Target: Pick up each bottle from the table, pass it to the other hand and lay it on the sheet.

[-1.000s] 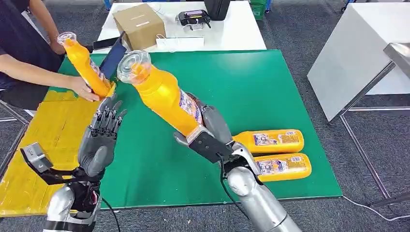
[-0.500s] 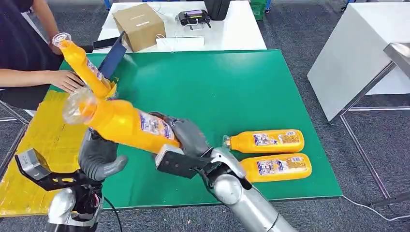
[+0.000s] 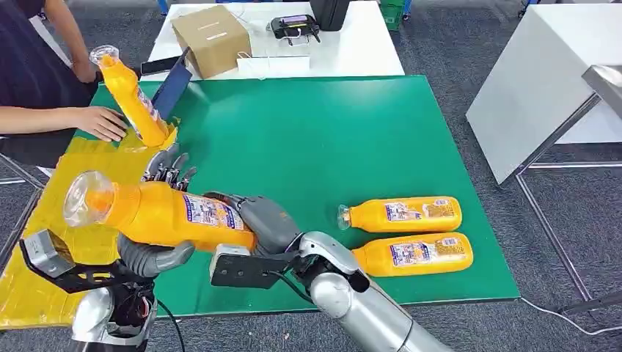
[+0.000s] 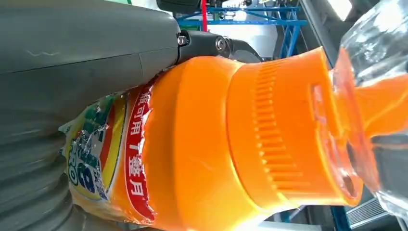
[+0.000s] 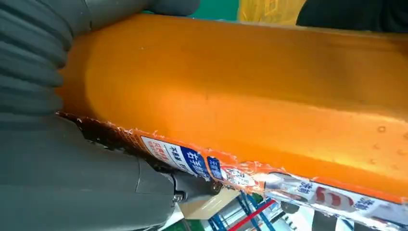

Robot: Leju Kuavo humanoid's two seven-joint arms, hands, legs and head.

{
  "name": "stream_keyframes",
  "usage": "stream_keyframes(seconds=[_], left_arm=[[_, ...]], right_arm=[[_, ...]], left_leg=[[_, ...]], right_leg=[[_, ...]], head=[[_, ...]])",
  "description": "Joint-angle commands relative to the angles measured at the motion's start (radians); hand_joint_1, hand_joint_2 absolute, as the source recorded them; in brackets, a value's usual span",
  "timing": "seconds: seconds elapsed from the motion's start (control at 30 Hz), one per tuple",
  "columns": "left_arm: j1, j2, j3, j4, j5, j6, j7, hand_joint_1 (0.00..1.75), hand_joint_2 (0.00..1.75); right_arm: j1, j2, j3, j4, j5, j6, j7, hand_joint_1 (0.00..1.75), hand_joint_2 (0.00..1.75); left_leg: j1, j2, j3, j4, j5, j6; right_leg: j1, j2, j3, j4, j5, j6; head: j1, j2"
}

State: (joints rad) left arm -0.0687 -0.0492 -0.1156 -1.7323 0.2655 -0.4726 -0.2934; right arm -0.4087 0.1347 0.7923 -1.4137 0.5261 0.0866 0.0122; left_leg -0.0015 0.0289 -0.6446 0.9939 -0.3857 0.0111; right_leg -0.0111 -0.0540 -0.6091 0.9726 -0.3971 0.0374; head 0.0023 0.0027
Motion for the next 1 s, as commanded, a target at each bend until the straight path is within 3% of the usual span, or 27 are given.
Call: stream_keyframes(seconds=[0.03,0.33,0.37,0.4,0.63,0.8,0.93,1.0], left_arm=[[-0.016,-0.001,-0.014,0.028,-0.002,0.002,0.004,0.0,1.75],[-0.021,0.012,0.015,0.054,0.005,-0.008,-0.01,0.0,1.75],[-0.022,0.012,0.018,0.059,0.019,-0.018,-0.013,0.4,1.75],[-0.021,0.008,0.024,0.063,0.046,-0.035,-0.016,1.75,1.75],[-0.02,0.015,0.027,0.062,0.053,-0.055,-0.021,1.75,1.75],[-0.02,0.014,0.029,0.065,0.055,-0.071,-0.029,1.75,1.75],[-0.02,0.013,0.033,0.066,0.053,-0.078,-0.034,1.75,1.75],[-0.018,0.014,0.034,0.065,0.052,-0.081,-0.035,1.75,1.75]], right_arm=[[-0.055,-0.027,0.059,0.07,0.0,0.007,0.002,1.75,1.75],[-0.071,-0.035,0.147,0.099,0.026,0.04,0.004,1.75,1.75],[-0.074,-0.035,0.149,0.101,0.025,0.038,0.004,1.75,1.75],[-0.081,-0.035,0.153,0.105,0.025,0.038,0.004,1.75,1.75],[-0.095,-0.041,0.139,0.122,0.018,0.039,0.006,1.75,1.75],[-0.099,-0.037,0.135,0.136,0.019,0.039,0.006,1.75,1.75],[-0.103,-0.037,0.135,0.139,0.019,0.04,0.009,1.75,1.75],[-0.104,-0.038,0.131,0.142,0.019,0.039,0.01,1.75,1.75]], left_leg=[[0.001,-0.002,0.007,0.0,-0.003,-0.001],[0.001,-0.001,0.005,-0.001,-0.001,-0.001],[0.001,-0.001,0.007,-0.001,-0.003,-0.001],[0.001,-0.001,0.006,-0.001,-0.002,-0.001],[0.001,-0.001,0.004,-0.001,-0.001,-0.001],[0.003,-0.005,0.015,0.0,-0.007,-0.002],[0.002,-0.003,0.006,-0.001,-0.002,-0.001],[0.001,-0.003,0.009,0.0,-0.003,-0.001]], right_leg=[[0.0,0.004,0.007,-0.001,-0.003,-0.001],[0.0,0.003,0.004,-0.001,-0.001,-0.001],[0.0,0.005,0.007,-0.001,-0.002,-0.001],[0.0,0.004,0.006,-0.001,-0.002,-0.001],[0.0,0.002,0.004,-0.001,-0.001,-0.001],[0.001,0.007,0.016,-0.001,-0.006,-0.003],[0.001,0.002,0.006,-0.001,-0.002,-0.001],[0.0,0.004,0.009,-0.001,-0.004,-0.002]], head=[[0.0,0.0],[0.0,0.0],[0.0,0.0],[0.0,0.0],[0.0,0.0],[0.0,0.0],[0.0,0.0],[0.0,0.0]])
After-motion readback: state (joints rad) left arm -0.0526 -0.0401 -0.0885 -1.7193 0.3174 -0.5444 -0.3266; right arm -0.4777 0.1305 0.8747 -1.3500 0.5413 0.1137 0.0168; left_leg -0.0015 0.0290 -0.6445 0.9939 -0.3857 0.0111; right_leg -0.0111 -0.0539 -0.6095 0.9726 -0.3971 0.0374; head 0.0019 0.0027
